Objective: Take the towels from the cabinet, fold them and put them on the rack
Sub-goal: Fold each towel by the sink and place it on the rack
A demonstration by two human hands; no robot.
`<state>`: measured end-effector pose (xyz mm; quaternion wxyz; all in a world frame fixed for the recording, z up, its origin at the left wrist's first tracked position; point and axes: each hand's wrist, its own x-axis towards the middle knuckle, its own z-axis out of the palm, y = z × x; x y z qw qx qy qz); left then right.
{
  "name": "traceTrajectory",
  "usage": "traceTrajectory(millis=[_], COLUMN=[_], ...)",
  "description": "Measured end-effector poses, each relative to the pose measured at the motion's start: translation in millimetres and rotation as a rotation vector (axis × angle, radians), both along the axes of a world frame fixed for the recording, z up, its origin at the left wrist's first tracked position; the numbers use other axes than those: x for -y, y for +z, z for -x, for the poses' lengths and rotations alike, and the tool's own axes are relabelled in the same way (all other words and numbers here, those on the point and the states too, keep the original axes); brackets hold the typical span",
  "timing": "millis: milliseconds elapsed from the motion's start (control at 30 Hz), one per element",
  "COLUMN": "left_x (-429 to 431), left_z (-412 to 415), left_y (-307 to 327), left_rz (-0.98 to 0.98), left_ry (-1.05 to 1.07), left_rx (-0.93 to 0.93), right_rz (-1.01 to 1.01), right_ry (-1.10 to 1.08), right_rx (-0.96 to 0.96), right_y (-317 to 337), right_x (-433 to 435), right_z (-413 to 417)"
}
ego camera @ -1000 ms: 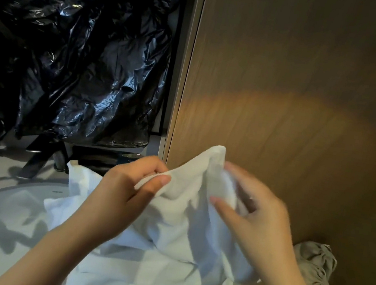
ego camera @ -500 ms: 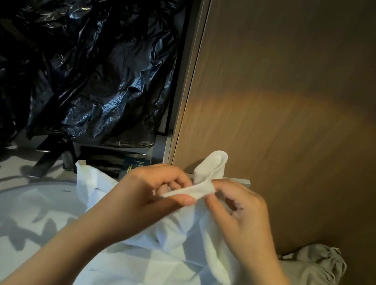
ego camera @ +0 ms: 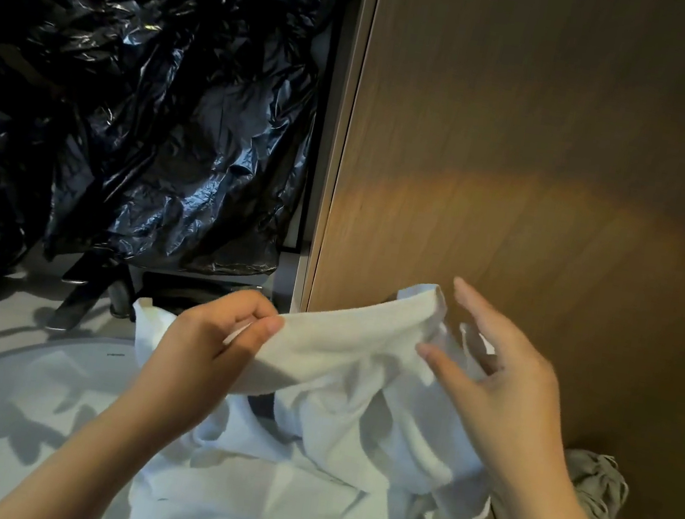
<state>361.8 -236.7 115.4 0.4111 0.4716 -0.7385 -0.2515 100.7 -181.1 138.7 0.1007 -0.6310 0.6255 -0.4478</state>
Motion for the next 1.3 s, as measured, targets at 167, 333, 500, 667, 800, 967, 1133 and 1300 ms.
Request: traceTrajectory(millis=[167, 333, 500, 667, 800, 967, 1133, 1300], left_x=[-4.0, -5.5, -4.3, 0.4, 9.8, 22.0, 29.4, 31.8], left_z=[11.4, 19.9, -1.4, 8.1, 25.0, 40.8, 42.0, 33.7], left_y=[15.2, 22.0, 20.5, 29.9, 56.7, 108.5, 155.1, 128.4], left_rz=[0.04, 0.113, 0.011, -0.102, -0.111, 0.084, 0.145, 0.04], left_ry=[-0.184, -0.272, -0.241, -0.15, -0.087, -0.058, -0.092, -0.006], left_rx=[0.042, 0.083, 0.065, -0.307, -0.491, -0.572, -0.743, -0.611], right_rz=[-0.048, -0.118, 0.025, 0.09, 0.234, 0.389, 0.462, 0.227], right_ry=[0.218, 0.263, 0.18, 0.223, 0.183, 0.156, 0.167, -0.042], right_rx=[-0.287, -0.218, 0.053, 0.103, 0.112, 0.073, 0.048, 0.039], right_y=[-4.1, -16.3, -1.6, 33.0, 67.9, 127.8, 177.7, 139.8], right_x=[2.0, 15.7, 12.7, 11.4, 19.1, 32.0, 37.0, 44.9], right_z=[-29.5, -31.1, -5.9, 1.4, -3.9, -5.6, -8.4, 2.7])
